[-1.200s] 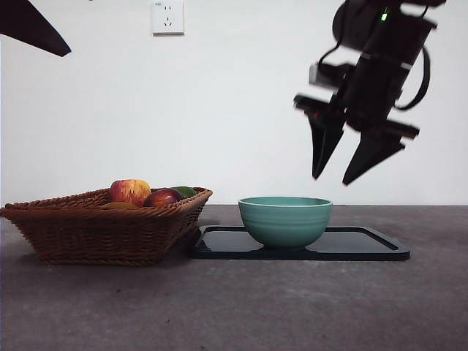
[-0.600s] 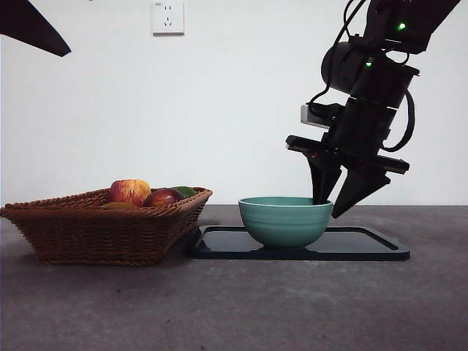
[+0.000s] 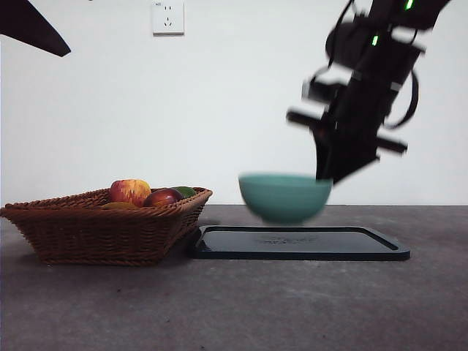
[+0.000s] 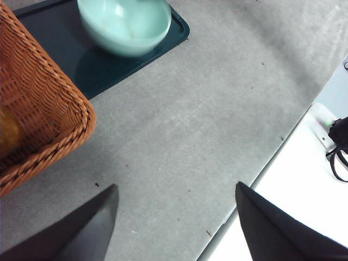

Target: Pick up the wifruite, put it on the bowl, pick up the plate, put it on desk

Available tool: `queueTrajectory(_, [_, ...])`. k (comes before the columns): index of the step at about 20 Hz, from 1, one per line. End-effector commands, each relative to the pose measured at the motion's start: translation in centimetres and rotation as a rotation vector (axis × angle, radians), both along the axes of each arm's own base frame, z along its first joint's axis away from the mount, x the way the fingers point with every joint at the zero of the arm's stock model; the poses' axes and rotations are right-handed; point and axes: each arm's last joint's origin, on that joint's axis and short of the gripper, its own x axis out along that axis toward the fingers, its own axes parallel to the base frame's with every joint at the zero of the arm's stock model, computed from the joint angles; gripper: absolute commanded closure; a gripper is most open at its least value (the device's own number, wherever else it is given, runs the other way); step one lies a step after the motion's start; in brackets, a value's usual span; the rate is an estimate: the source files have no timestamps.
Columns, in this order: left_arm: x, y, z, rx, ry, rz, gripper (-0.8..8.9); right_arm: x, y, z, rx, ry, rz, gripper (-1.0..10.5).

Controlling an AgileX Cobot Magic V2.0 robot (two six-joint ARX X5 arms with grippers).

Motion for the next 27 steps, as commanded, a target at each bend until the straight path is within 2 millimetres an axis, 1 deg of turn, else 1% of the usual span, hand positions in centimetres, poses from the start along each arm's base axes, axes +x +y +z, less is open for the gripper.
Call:
queueTrajectory(1, [0.1, -0.1, 0.5, -0.006, -0.026, -0.019, 4.70, -1.1, -0.1, 3.2, 0.021, -0.075, 0.018, 9.4])
queueTrajectory(5, [0.1, -0.1, 0.5, -0.006, -0.025, -0.019, 4.70, -4.8, -1.0, 7.5, 0.026, -0.129, 0.050, 9.4])
queueTrajectory(6, [0.1, -0.1, 0.5, -0.006, -0.025, -0.019, 4.70, -6.0, -1.1, 8.6, 0.027, -0.139, 0.062, 9.4])
queueTrajectory(8, [0.1, -0.1, 0.5, -0.006, -0.025, -0.019, 4.70, -8.1, -1.2, 10.1, 0.018, -0.154, 0.104, 9.4])
queueTrajectory(10, [0.1, -0.1, 0.5, -0.006, -0.025, -0.019, 4.70, -10.0, -1.2, 11.0, 0.011, -0.155, 0.126, 9.4])
queueTrajectory(12, [0.1, -0.1, 0.5, -0.006, -0.025, -0.019, 4.70, -11.6, -1.0, 11.1, 0.004, -0.170, 0.148, 9.4])
queueTrajectory(14, [0.1, -0.1, 0.5, -0.006, -0.024, -0.018, 4.70, -12.9, -0.6, 10.3, 0.000, -0.157, 0.184, 9.4])
queueTrajectory(18, [0.0, -0.1, 0.5, -0.004, -0.022, -0.019, 4.70, -14.4, 0.2, 6.8, -0.015, -0.121, 0.216, 9.4])
queueTrajectory(23, [0.0, -0.1, 0.5, -0.004, -0.022, -0.019, 4.70, -14.9, 0.9, 2.2, -0.003, -0.081, 0.218, 9.4])
queueTrajectory(27, [0.0, -0.1, 0.5, -0.004, -0.022, -0.019, 4.70, -14.6, 1.2, -0.8, -0.010, -0.042, 0.203, 9.4])
